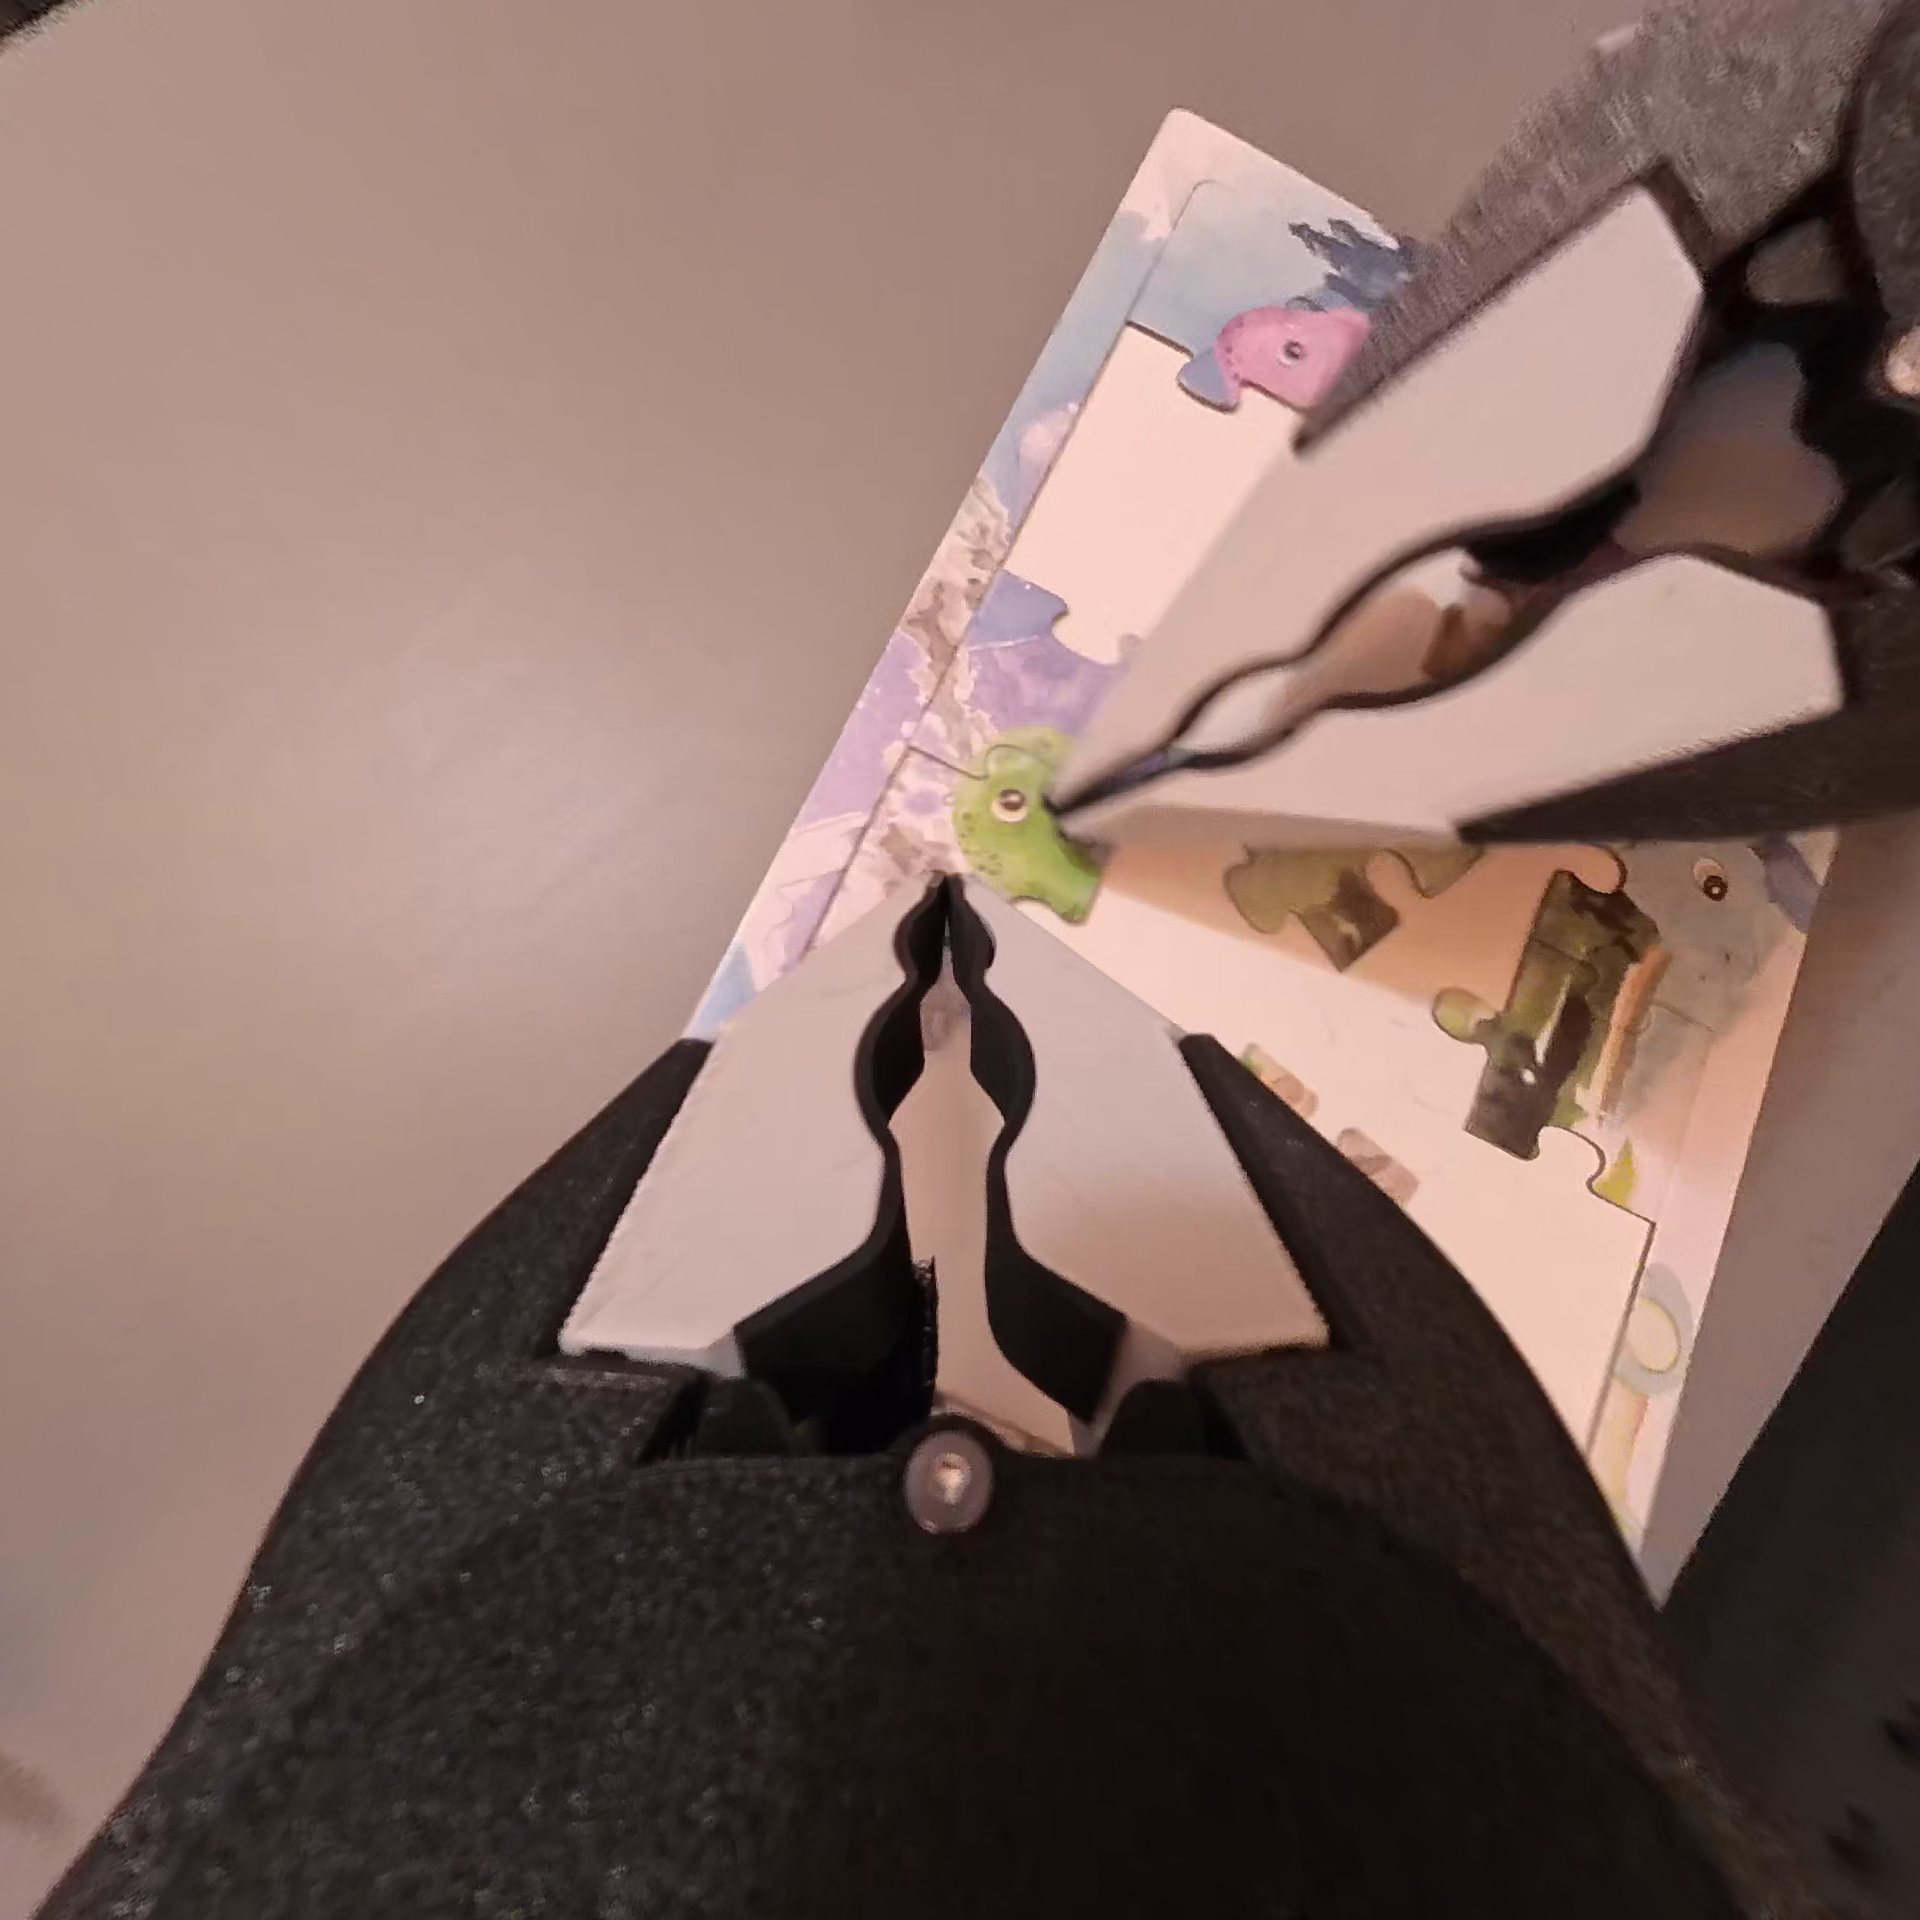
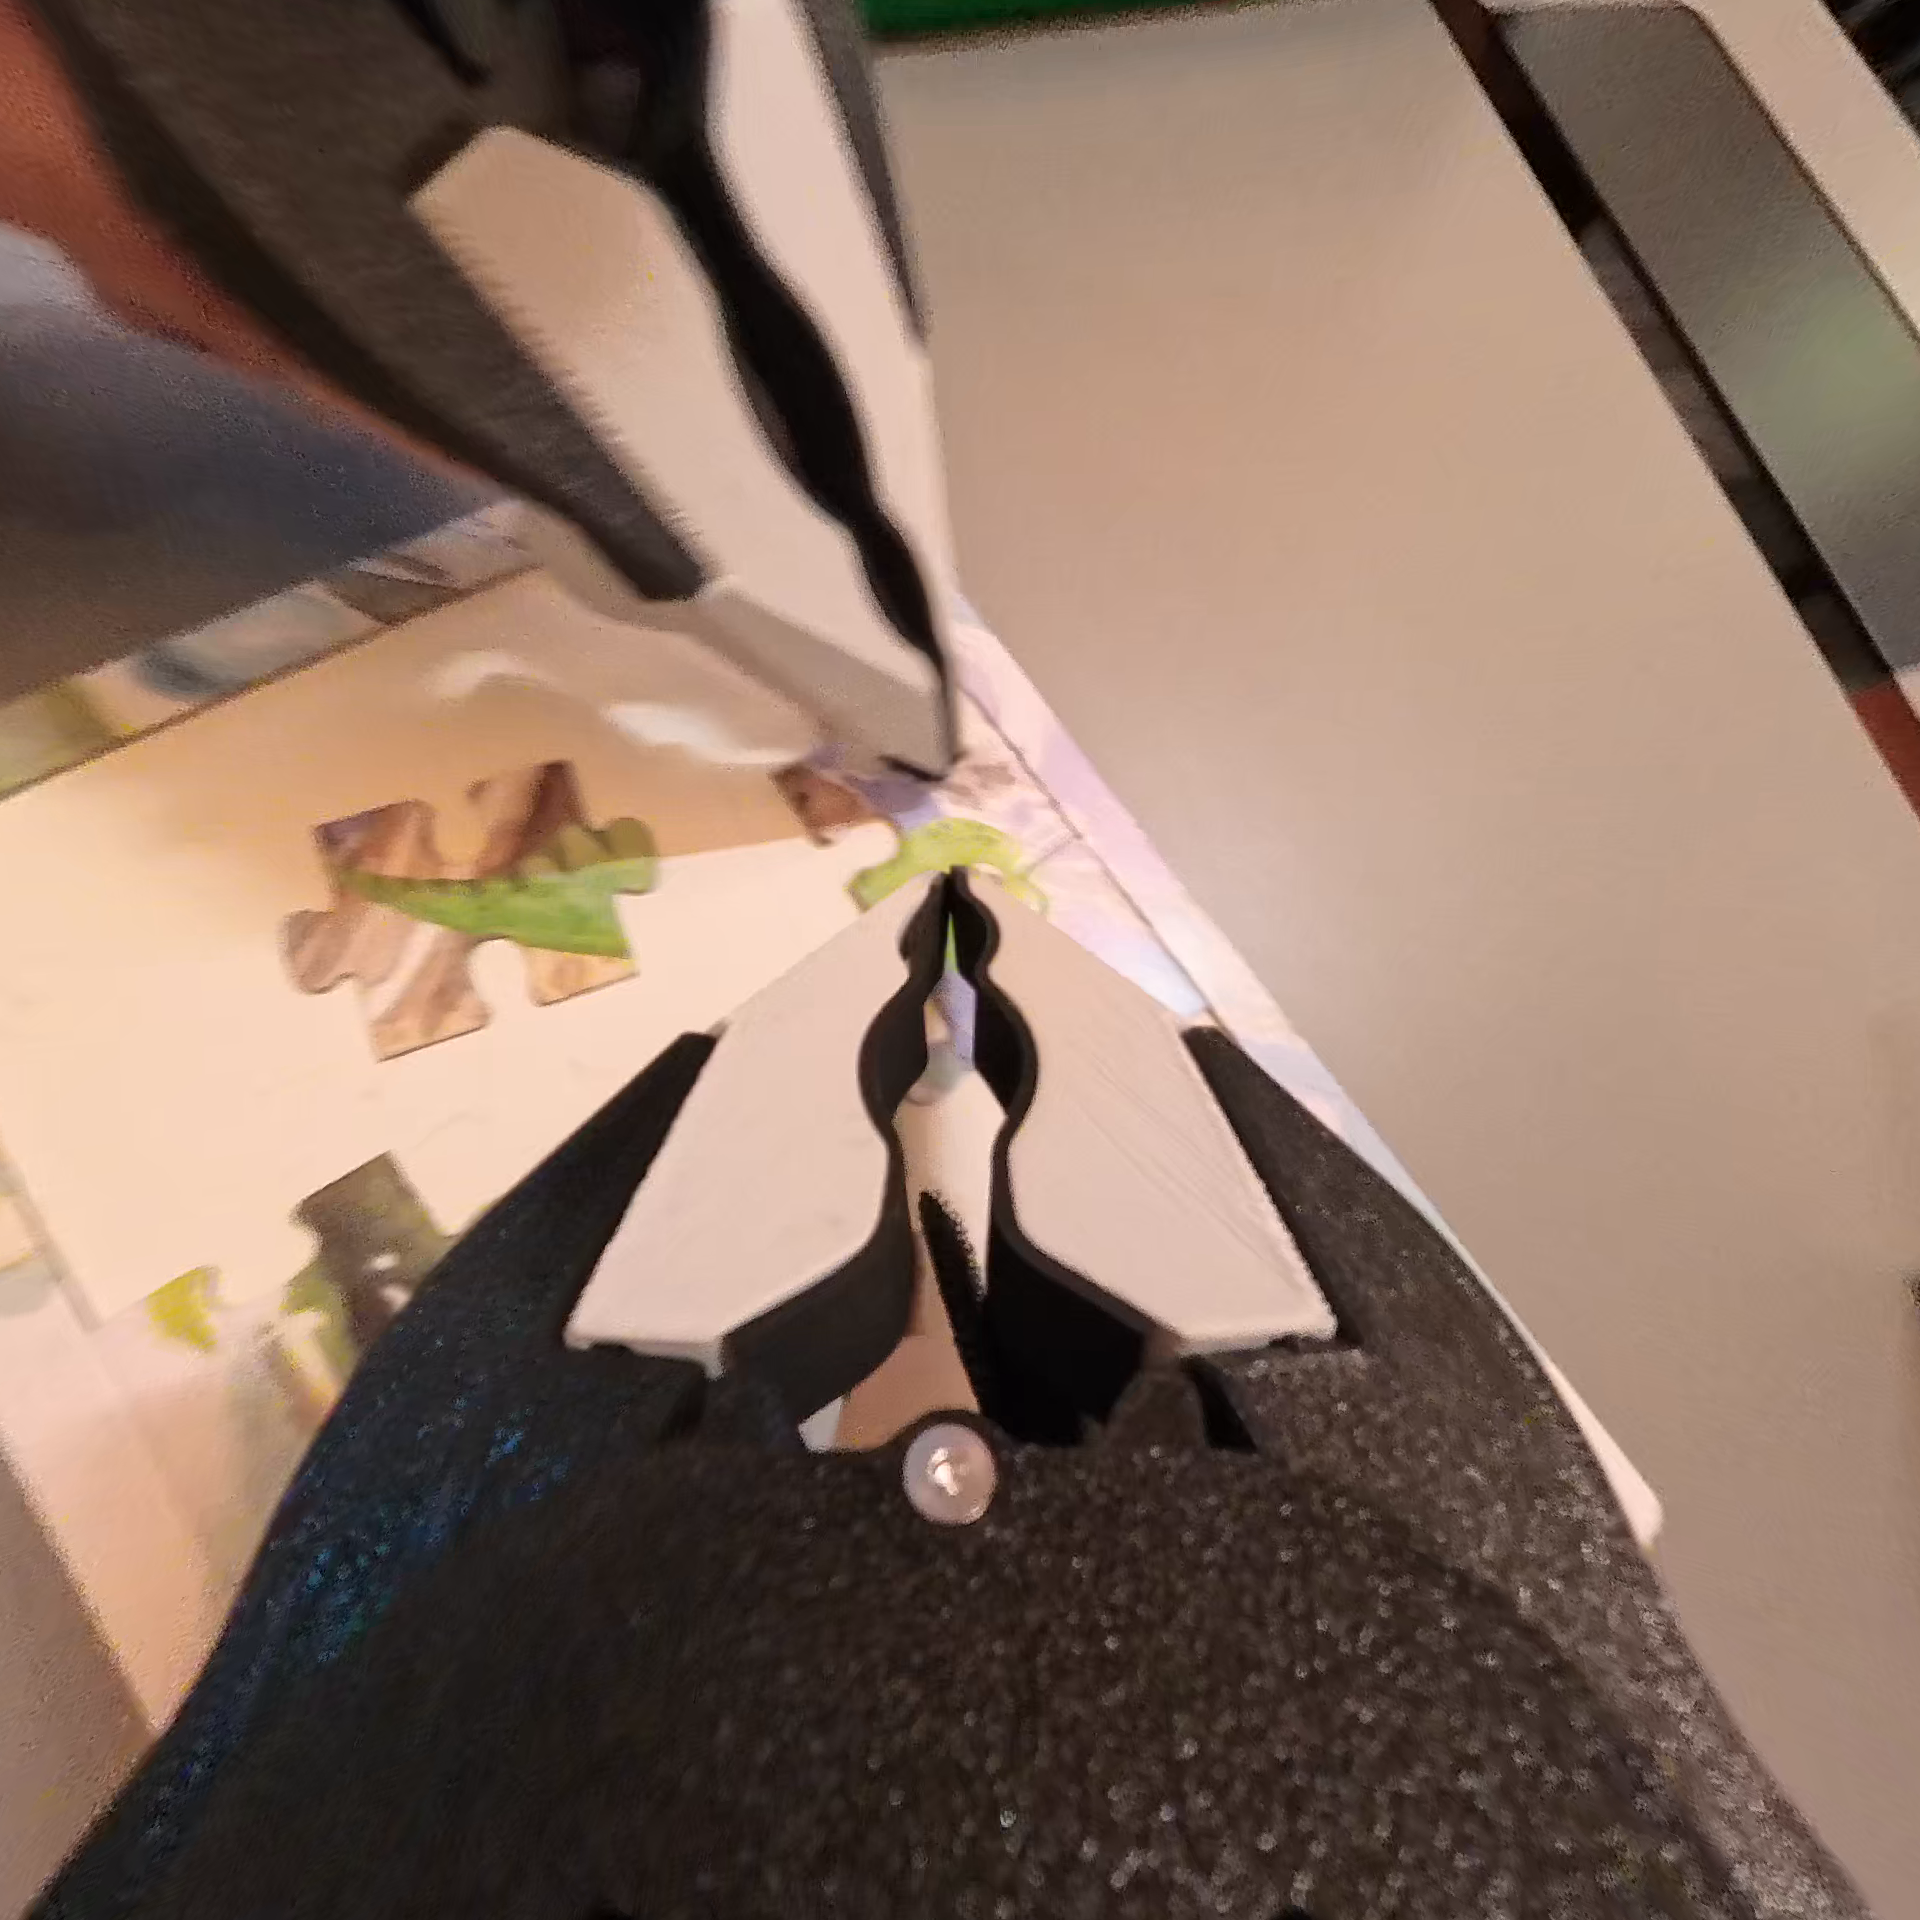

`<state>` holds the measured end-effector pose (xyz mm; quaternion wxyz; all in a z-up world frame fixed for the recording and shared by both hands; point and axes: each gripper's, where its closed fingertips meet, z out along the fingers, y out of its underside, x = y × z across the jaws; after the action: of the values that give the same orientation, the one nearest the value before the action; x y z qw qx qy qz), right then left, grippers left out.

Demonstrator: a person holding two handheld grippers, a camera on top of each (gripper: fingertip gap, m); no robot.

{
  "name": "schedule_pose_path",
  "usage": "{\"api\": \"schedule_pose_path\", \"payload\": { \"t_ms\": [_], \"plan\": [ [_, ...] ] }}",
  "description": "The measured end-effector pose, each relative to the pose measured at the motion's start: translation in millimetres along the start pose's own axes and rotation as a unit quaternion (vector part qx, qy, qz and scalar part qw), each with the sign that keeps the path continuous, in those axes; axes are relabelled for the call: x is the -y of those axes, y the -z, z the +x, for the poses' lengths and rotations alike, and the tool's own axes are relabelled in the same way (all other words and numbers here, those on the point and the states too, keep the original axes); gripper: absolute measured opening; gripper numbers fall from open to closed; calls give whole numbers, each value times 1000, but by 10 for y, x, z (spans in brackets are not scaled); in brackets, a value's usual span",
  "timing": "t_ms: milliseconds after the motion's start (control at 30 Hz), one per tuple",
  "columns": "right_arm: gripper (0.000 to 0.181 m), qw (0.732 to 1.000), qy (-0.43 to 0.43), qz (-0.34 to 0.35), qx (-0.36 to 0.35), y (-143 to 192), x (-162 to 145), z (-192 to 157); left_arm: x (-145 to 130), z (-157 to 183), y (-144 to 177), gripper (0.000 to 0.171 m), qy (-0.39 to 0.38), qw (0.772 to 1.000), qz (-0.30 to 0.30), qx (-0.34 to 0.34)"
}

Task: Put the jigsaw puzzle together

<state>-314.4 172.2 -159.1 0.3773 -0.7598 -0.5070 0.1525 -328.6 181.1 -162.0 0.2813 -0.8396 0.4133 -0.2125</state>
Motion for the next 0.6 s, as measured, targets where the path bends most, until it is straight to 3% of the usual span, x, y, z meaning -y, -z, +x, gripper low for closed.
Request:
{"api": "schedule_pose_path", "payload": {
  "t_ms": [133,400,600],
  "plan": [
    [0,999,34,-19,-6,-58,-41,-84,64,-78,149,0,12,1000,22,-1],
    [0,1000,2,-13,4,-25,-24,-59,-243,-38,138,0,-10,998,-53,-30],
    [0,999,-10,-16,-26,-17,-48,77,-200,-35,96,0,-13,999,-45,-21]
  ]
}}
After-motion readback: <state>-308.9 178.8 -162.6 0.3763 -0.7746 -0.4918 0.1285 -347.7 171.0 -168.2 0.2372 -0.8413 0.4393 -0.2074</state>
